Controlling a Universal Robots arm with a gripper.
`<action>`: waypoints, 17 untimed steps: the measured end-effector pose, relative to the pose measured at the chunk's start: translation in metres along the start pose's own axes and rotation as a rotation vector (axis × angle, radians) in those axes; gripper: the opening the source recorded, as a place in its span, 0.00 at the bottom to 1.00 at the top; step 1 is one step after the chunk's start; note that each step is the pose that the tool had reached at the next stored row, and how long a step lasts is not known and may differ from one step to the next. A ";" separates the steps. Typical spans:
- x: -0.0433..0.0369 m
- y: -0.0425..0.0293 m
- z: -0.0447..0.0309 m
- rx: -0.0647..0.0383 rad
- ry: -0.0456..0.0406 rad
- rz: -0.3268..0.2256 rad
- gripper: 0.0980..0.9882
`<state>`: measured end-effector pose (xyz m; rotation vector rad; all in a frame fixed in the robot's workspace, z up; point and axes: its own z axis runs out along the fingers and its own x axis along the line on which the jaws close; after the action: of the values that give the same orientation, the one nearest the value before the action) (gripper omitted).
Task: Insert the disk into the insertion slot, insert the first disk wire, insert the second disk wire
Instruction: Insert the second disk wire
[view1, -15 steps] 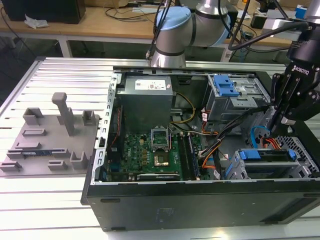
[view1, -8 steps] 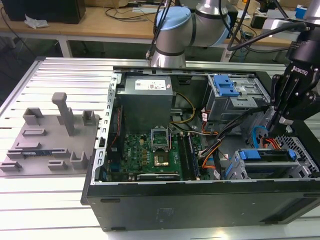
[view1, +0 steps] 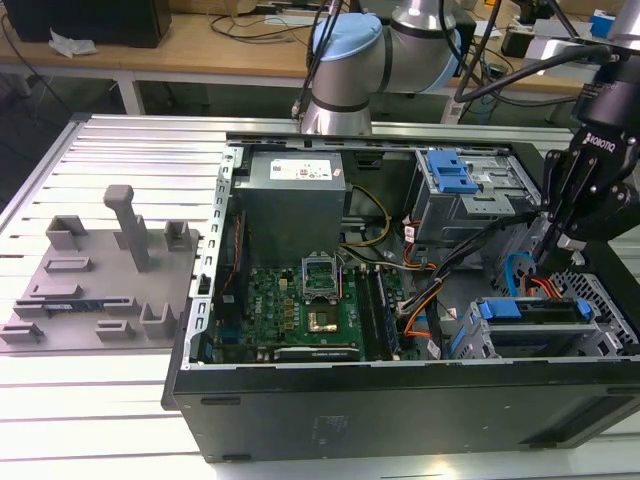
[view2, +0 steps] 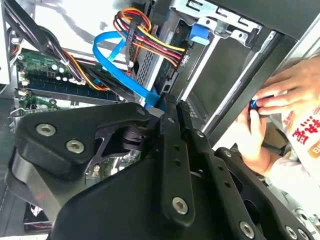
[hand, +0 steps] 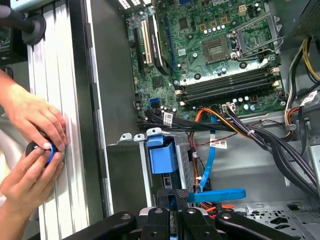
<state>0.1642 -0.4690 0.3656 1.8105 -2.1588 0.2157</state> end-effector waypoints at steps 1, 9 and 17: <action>0.0009 0.0005 0.0005 0.006 -0.0082 0.001 0.07; 0.0227 0.0026 0.0087 0.030 -0.0591 0.005 0.07; 0.0324 0.0028 0.0128 0.073 -0.1177 0.000 0.07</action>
<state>0.1548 -0.5027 0.3646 1.9079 -2.2579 0.1948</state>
